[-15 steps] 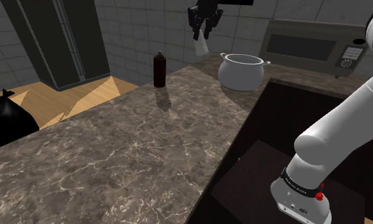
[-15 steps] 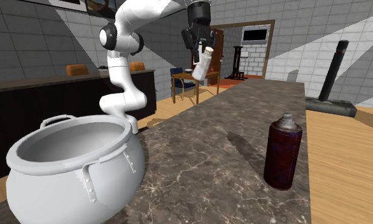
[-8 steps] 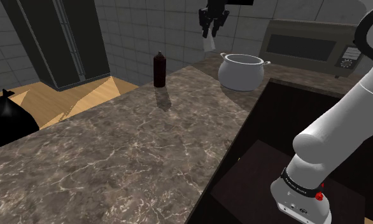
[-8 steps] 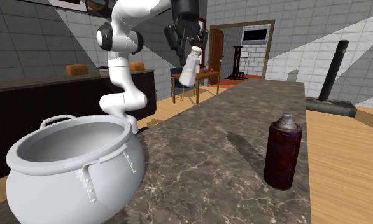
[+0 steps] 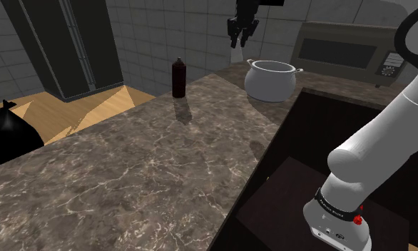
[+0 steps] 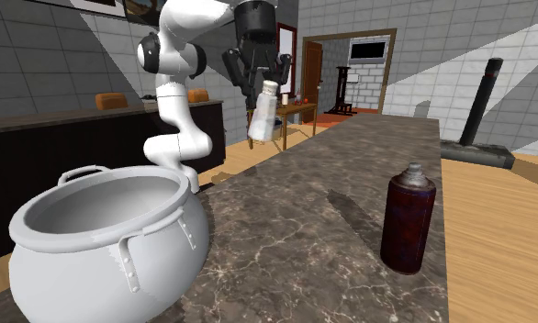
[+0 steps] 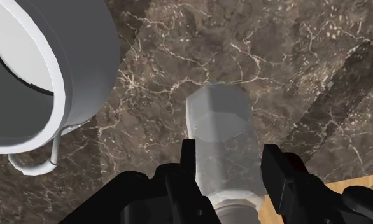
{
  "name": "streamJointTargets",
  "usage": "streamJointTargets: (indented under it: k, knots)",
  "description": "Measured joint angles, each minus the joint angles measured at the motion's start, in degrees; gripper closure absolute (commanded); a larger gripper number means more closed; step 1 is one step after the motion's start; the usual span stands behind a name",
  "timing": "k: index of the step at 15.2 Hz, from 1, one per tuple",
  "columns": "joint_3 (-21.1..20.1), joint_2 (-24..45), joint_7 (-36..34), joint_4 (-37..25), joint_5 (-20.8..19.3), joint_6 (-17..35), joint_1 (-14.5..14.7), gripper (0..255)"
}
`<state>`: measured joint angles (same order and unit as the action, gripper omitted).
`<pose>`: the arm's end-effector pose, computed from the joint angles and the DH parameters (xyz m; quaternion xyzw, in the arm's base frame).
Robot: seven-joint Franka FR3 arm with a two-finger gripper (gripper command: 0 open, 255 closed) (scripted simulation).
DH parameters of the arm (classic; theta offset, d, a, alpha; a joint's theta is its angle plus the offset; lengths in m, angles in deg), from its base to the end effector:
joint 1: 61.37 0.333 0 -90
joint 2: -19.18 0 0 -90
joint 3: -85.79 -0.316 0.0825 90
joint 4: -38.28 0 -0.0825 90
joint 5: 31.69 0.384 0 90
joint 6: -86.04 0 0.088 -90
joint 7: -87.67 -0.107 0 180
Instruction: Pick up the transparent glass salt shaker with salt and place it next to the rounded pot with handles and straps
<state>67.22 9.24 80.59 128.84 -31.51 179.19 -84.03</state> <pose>0.5048 -0.0171 0.7121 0.9895 -0.0961 0.1053 0.0233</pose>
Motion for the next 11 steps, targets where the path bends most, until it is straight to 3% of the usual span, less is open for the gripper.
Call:
streamJointTargets:
  k: [11]
  knots:
    - [0.46,-3.17,0.61,12.11,1.02,9.09,0.09,255]
